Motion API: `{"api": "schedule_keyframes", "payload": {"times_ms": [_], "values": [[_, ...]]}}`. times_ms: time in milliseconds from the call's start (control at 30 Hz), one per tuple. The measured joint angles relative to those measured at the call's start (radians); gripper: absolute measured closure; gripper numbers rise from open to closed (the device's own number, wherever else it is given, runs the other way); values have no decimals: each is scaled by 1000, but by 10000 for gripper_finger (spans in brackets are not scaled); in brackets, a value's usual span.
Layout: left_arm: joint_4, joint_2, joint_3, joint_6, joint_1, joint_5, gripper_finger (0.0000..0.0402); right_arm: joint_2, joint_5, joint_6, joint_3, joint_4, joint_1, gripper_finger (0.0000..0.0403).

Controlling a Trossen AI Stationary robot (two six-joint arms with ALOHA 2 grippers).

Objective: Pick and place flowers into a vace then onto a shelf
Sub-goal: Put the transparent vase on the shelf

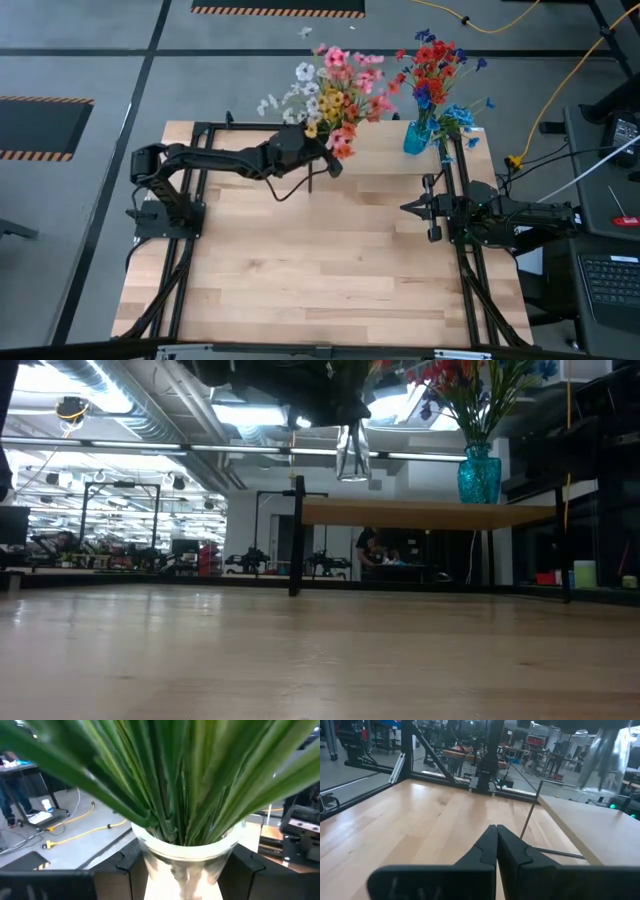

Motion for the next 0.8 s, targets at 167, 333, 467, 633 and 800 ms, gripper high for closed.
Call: {"api": "schedule_keyframes", "payload": {"times_ms": [167, 333, 467, 633, 800], "values": [[-15, 14, 7, -8, 38, -1, 231, 0, 0, -2, 0, 0, 0, 396], [-75, 13, 7, -47, 71, -2, 231, 0, 0, -1, 0, 0, 0, 396], [-68, 13, 7, -46, 75, -3, 231, 0, -1, 0, 0, 0, 0, 396], [-42, 52, 7, -46, 75, -9, 231, 0, -1, 0, 0, 0, 0, 396], [-12, 70, 7, -26, 76, -17, 231, 0, -1, 0, 0, -1, 0, 396]]}}
